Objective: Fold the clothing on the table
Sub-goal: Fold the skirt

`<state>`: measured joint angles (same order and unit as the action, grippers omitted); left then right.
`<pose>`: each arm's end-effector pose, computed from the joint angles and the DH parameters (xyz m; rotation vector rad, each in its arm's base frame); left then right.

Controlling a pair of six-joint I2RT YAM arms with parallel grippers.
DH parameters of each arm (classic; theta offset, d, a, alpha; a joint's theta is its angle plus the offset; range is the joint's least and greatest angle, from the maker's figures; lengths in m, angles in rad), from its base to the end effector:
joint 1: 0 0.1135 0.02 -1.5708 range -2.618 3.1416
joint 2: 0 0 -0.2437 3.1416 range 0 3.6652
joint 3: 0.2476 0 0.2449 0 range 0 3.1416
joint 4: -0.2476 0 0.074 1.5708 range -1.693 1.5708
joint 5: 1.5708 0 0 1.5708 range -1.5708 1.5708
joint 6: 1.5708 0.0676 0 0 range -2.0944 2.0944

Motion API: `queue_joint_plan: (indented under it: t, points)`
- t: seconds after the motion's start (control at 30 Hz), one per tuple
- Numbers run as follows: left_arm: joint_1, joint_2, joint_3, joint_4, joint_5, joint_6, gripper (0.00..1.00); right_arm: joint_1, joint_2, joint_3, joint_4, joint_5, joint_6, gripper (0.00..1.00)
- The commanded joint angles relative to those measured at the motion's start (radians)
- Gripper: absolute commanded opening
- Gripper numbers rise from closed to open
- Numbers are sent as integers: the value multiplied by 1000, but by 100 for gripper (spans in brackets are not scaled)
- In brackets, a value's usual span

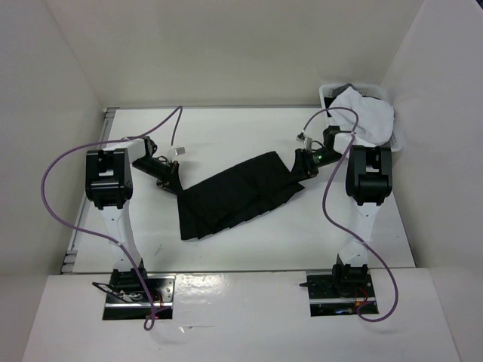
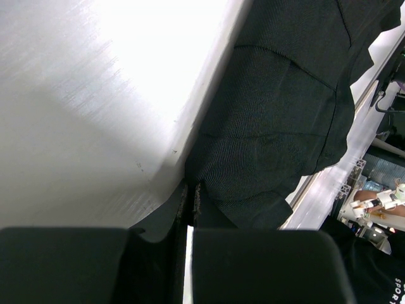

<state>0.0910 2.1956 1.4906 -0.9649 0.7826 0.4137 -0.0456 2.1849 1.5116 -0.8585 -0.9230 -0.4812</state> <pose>0.3730 -0.0138 0.0817 0.3948 2.7831 -1.1576 0.3900 0.0362 0.0968 -0.5857 2.5302 1.2338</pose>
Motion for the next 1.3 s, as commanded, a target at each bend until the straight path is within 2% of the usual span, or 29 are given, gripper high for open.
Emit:
queue_joint_plan:
  t: [0.0, 0.2, 0.33, 0.37, 0.4, 0.47, 0.5, 0.63, 0.8, 1.03, 1.27]
  points:
    - [-7, 13, 3, 66, -97, 40, 0, 22, 42, 7, -14, 73, -39, 59]
    - [-7, 13, 3, 66, -97, 40, 0, 32, 52, 7, -14, 64, -39, 54]
    - [-7, 13, 3, 66, -97, 40, 0, 41, 52, 7, -14, 64, -39, 43]
    - [-7, 13, 3, 66, -97, 40, 0, 50, 52, 7, -14, 64, -39, 40]
    - [-7, 13, 3, 66, -97, 40, 0, 50, 52, 7, -14, 64, -39, 32]
    - [-7, 13, 3, 66, -97, 40, 0, 50, 52, 7, -5, 73, -30, 25]
    - [-7, 13, 3, 66, -97, 40, 0, 50, 52, 7, -5, 73, -30, 17]
    - [-7, 13, 3, 66, -97, 40, 0, 50, 30, 28, 6, 127, 3, 0]
    - [-7, 13, 23, 66, -97, 30, 0, 84, -45, 71, 15, 223, 70, 0]
    - [-16, 13, 42, 84, -97, -10, 0, 239, -134, 197, -5, 375, 125, 0]
    - [-16, 13, 42, 84, -97, -19, 0, 338, -182, 349, -108, 385, 147, 0]
